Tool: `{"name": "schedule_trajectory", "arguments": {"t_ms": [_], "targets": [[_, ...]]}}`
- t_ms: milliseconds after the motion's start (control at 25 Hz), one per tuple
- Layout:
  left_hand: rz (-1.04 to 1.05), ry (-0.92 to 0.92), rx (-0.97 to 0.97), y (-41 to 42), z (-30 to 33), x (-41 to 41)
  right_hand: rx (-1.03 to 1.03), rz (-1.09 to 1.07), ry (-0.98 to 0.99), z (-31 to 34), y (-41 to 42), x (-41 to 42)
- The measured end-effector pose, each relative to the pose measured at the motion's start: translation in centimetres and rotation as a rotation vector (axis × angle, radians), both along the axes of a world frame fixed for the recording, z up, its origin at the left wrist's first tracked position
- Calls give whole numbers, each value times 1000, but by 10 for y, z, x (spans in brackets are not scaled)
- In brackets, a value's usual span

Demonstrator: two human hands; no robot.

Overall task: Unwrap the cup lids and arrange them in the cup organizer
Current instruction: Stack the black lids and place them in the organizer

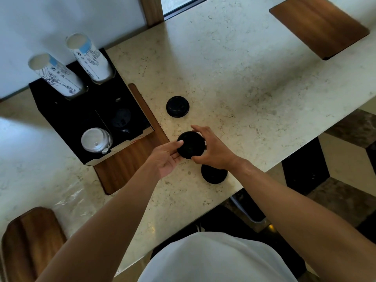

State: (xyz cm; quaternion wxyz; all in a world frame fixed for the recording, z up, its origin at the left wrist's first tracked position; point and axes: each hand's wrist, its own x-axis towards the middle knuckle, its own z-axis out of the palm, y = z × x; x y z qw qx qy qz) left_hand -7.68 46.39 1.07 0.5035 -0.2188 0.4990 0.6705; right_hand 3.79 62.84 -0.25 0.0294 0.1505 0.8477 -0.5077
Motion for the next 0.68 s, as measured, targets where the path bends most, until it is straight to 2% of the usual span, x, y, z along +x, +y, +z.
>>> {"name": "schedule_trajectory", "arguments": {"t_ms": [400,560,680], "targets": [[4,-11,-20,-1,-8,7,-185,-118,0,-6,-6,17],[37,-30,17,-1,-4,8,-404,-231,-43,-7,-9,19],[2,-1,4,-1,-1,9,-737,-361,-58,-9,-13,21]]}}
